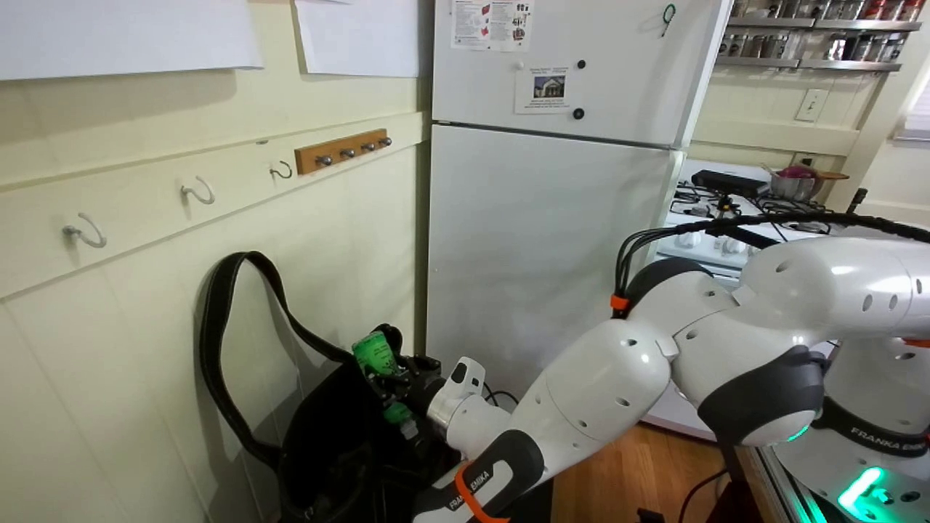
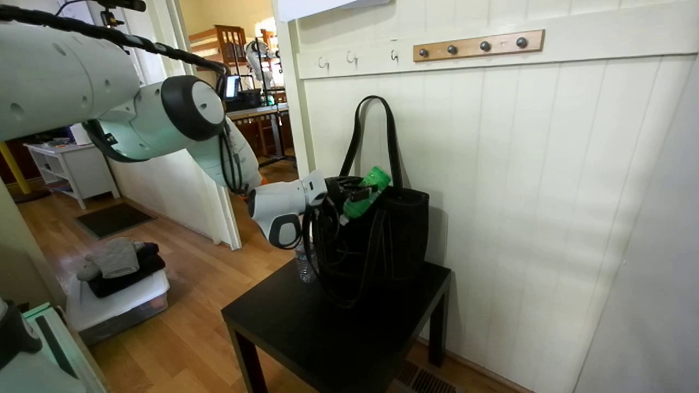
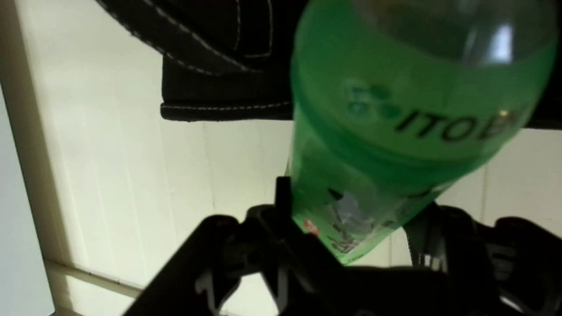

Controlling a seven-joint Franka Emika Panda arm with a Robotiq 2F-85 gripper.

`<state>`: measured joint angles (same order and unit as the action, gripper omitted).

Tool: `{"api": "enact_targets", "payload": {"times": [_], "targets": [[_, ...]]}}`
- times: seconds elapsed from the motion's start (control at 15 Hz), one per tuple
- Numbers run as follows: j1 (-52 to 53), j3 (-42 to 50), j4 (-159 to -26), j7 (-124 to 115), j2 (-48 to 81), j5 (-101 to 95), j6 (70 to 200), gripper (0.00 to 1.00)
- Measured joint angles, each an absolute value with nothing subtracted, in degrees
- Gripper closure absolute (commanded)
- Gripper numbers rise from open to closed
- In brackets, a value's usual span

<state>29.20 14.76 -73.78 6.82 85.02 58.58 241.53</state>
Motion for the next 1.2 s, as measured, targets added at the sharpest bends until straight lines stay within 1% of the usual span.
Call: {"api": "enact_targets", "payload": {"times": [0.53,0.93,1.2], "targets": [[29.6,15.2,-74.6,-1.7,85.0,55.1,241.5,0.64],[31.3,20.0,-74.6,-5.6,85.0,53.7,241.5,0.64],[31.4,20.5,-74.9,-5.7,85.0,52.9,241.5,0.64]]}}
